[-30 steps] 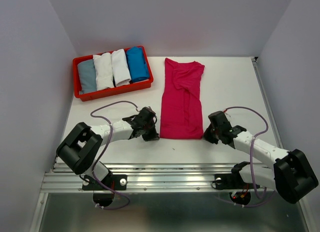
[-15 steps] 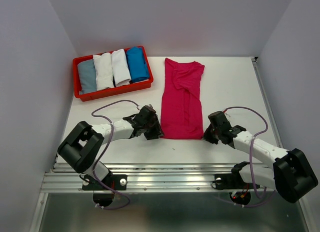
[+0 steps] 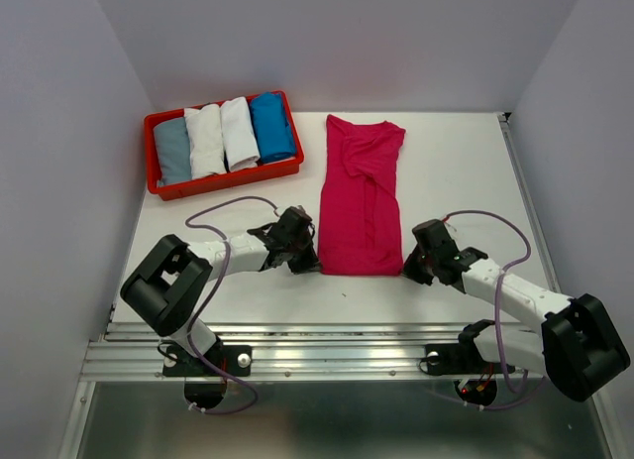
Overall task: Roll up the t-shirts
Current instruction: Roll the T-shirt to the center of the board.
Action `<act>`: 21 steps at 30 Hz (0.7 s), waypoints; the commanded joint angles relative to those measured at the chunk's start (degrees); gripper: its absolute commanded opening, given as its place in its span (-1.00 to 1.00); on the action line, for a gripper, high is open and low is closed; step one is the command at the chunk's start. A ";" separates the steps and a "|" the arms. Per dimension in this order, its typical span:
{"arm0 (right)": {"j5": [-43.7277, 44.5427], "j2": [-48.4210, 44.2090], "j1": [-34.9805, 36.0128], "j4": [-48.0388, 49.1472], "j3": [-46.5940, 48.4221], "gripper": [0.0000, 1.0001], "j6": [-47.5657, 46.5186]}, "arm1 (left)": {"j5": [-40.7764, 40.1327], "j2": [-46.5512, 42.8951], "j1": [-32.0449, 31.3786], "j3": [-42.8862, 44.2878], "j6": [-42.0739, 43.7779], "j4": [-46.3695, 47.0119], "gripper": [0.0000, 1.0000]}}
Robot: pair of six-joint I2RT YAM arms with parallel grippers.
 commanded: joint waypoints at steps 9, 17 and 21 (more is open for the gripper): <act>-3.15 -4.43 -0.34 -4.98 3.92 -0.99 -3.29 | 0.91 -6.94 0.01 1.62 1.10 -9.35 -1.00; -8.44 -8.12 -0.34 -6.38 3.57 -0.99 -1.27 | 2.94 -11.95 -0.08 -0.15 -0.48 -11.01 -1.00; -7.29 -8.74 -0.34 -8.49 5.67 -0.98 -1.54 | 2.06 -12.22 0.01 2.40 -0.75 -14.35 -1.00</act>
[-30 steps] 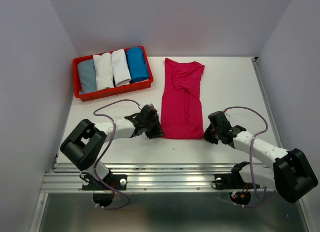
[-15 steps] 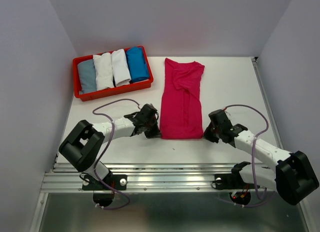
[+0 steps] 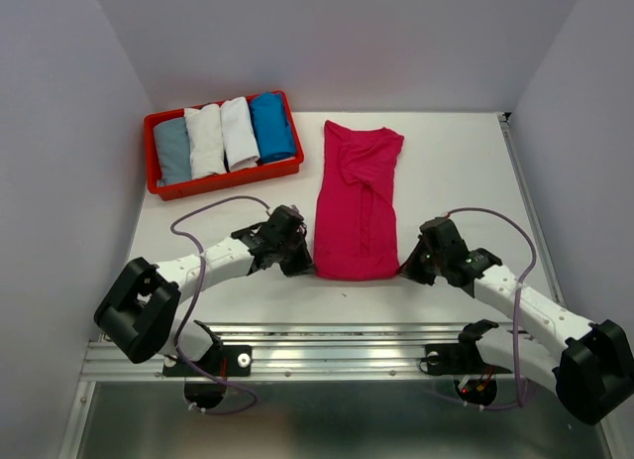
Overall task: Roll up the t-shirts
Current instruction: Roll the T-shirt to the center of the board.
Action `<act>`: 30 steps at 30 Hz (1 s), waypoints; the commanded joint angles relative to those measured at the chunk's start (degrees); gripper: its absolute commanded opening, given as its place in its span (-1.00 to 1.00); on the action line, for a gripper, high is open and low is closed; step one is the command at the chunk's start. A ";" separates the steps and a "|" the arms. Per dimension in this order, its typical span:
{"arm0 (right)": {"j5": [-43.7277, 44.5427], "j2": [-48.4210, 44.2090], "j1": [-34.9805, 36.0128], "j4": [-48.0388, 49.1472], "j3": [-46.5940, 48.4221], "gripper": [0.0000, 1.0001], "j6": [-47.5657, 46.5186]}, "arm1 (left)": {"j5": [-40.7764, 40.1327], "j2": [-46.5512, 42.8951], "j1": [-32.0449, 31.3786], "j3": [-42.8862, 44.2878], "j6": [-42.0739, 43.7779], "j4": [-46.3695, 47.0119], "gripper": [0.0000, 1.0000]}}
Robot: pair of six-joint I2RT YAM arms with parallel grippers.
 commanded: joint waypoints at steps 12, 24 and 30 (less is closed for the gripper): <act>5.37 1.34 -0.34 -4.66 8.23 -0.99 -0.91 | 4.79 2.05 4.23 7.28 0.70 -8.87 -1.00; 6.87 5.74 -0.34 -4.48 11.75 -0.99 -2.31 | 8.31 7.68 6.60 13.78 1.75 -12.03 -1.00; 7.48 8.46 -0.34 -3.78 13.42 -0.99 -2.93 | 8.83 10.32 7.83 17.12 1.93 -14.85 -1.00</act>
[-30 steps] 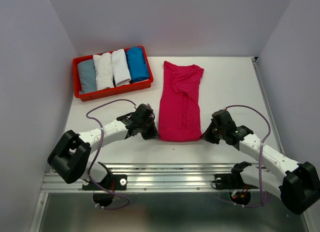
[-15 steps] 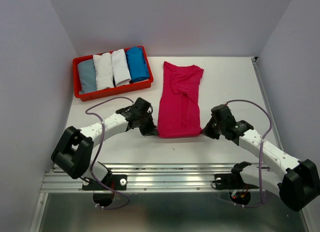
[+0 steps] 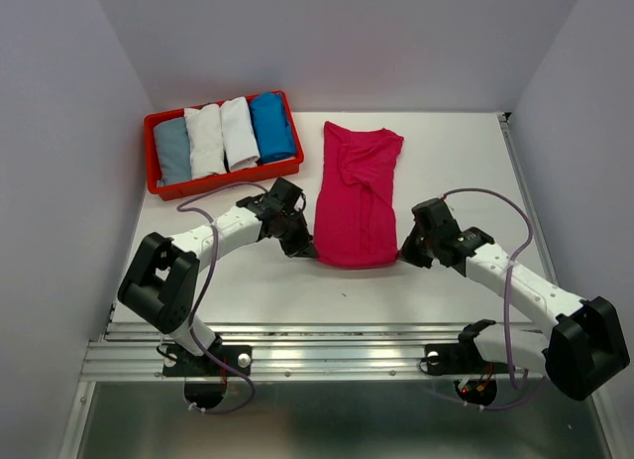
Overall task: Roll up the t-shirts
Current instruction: Roll the T-shirt to the center of the board.
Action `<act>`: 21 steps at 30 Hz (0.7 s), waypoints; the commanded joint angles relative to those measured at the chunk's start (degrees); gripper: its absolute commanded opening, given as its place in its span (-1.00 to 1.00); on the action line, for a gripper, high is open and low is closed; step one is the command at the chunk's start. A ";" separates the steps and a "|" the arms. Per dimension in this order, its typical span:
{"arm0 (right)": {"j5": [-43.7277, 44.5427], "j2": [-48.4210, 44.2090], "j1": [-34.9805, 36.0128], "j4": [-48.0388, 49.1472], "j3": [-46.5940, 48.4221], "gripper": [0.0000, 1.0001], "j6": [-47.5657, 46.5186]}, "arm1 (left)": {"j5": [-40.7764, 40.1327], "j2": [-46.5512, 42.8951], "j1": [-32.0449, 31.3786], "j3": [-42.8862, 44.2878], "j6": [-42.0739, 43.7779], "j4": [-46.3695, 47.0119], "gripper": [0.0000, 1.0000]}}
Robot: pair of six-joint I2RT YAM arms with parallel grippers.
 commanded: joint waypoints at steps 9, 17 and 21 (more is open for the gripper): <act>1.60 3.10 -0.34 1.14 3.99 -0.99 -1.66 | 1.27 0.33 1.87 3.57 1.89 -3.67 -1.00; -3.93 0.56 -0.34 2.63 -1.81 -0.99 -0.52 | 5.66 -2.48 1.70 -7.15 2.16 2.74 -1.00; -5.08 -1.64 -0.34 2.55 -4.10 -0.96 0.10 | 7.34 -3.01 1.70 -11.11 2.50 5.82 -0.67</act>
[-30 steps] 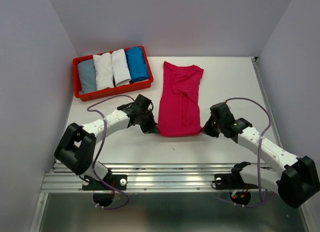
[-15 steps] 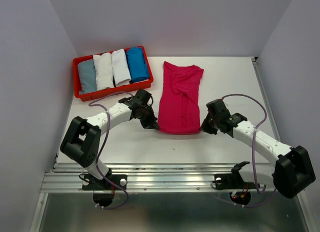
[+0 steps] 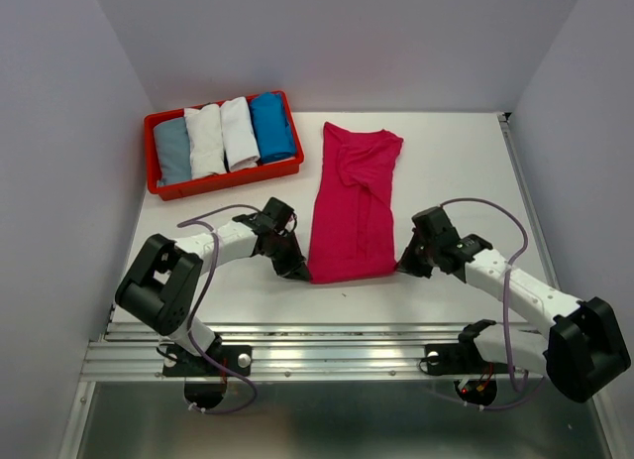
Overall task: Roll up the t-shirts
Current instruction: Roll the T-shirt to the center of the board.
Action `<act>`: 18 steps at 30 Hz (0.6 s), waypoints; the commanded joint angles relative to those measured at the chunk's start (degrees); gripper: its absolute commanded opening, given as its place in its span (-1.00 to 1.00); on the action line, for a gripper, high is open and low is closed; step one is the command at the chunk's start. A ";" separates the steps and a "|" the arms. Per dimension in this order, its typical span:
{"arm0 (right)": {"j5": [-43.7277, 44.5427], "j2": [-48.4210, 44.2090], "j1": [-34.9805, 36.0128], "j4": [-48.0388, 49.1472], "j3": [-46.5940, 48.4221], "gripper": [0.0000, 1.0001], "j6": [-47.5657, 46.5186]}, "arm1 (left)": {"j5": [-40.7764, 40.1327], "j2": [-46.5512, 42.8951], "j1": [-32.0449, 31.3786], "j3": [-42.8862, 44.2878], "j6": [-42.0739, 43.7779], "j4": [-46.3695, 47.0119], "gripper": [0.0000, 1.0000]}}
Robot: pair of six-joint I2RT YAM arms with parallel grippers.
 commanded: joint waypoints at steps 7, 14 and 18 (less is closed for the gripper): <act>0.01 -2.54 -0.34 -1.04 -0.41 0.22 -0.08 | 0.83 -2.22 -0.01 -0.47 4.49 0.99 0.39; 6.35 -0.80 -0.34 -2.90 4.86 0.16 -2.63 | -5.42 -5.82 -0.36 4.71 6.77 -1.31 -0.21; 4.42 3.07 -0.34 0.96 6.19 -0.44 -3.51 | -5.86 -5.22 -1.06 8.93 7.30 0.81 -1.00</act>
